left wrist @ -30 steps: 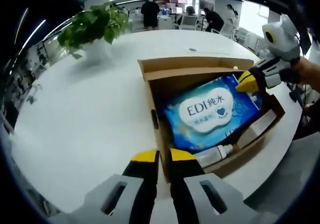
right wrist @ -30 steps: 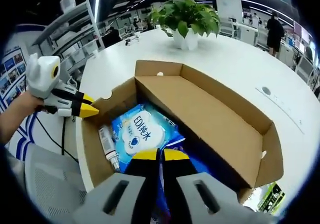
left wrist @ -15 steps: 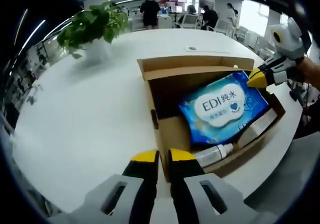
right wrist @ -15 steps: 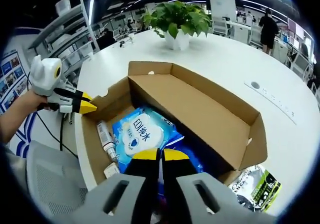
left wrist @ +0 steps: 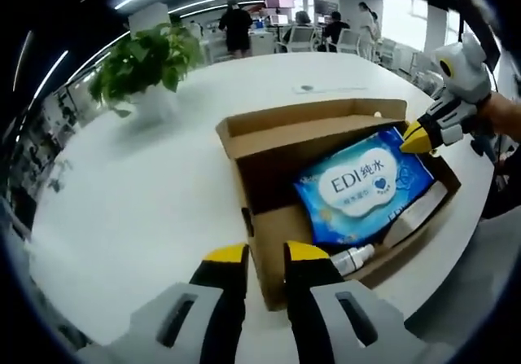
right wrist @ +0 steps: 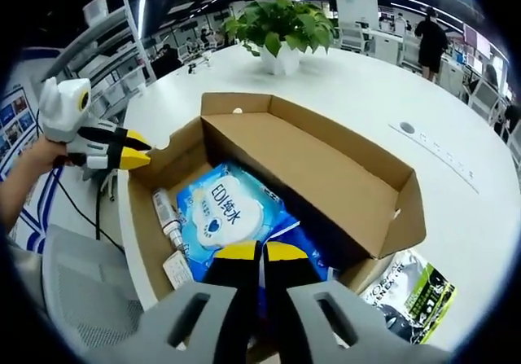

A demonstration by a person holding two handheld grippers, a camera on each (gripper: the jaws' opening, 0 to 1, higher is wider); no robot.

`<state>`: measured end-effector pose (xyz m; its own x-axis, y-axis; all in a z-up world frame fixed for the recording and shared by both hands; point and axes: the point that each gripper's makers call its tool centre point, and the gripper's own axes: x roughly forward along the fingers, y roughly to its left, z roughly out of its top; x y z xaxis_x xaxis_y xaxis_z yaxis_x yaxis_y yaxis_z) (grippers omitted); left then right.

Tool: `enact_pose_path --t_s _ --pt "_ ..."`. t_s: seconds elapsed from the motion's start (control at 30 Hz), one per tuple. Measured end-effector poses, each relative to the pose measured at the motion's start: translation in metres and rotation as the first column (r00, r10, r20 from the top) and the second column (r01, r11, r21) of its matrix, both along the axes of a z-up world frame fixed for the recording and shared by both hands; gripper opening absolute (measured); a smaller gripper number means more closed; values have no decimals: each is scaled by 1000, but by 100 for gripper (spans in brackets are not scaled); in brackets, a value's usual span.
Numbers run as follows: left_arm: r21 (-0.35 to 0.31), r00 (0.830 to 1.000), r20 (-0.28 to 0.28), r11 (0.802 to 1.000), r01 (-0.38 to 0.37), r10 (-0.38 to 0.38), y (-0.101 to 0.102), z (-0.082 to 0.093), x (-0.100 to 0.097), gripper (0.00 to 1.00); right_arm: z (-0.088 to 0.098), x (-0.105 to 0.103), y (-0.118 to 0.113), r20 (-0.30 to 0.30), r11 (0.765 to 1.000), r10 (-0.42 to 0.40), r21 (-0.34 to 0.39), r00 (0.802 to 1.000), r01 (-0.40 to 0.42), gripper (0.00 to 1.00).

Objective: Operate the shoe box by opening the lid, removing the specified soft item, and placing it in the target area until the item is outside and the box remains undamaged.

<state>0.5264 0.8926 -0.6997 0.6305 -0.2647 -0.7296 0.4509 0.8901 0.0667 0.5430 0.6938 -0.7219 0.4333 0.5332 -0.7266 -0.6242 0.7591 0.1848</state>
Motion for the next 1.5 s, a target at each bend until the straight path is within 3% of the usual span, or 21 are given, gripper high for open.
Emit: enact_pose_path --t_s 0.17,0.5,0.77,0.87,1.0,1.5 --pt "-10 999 11 999 39 -39 -17 4 6 14 -5 1 -5 -7 1000 -5 -9 1000 5 0" --pt "-51 988 -85 991 122 -126 -46 -29 9 17 -8 0 -8 -4 1000 5 -31 1000 -5 0" --pt "-150 968 -216 984 93 -124 -62 -62 14 18 -12 0 -11 -9 999 0 -36 1000 0 0" --pt "-165 963 -237 983 87 -125 -65 -66 15 20 -13 0 -11 -11 999 -3 -33 1000 2 0" --pt "-244 950 -291 969 43 -115 -71 -70 15 17 -13 0 -11 -11 1000 -8 -27 1000 8 0" --pt "-235 955 -290 972 -8 -62 -72 -69 15 2 -9 -1 -9 -24 997 -66 30 997 67 0"
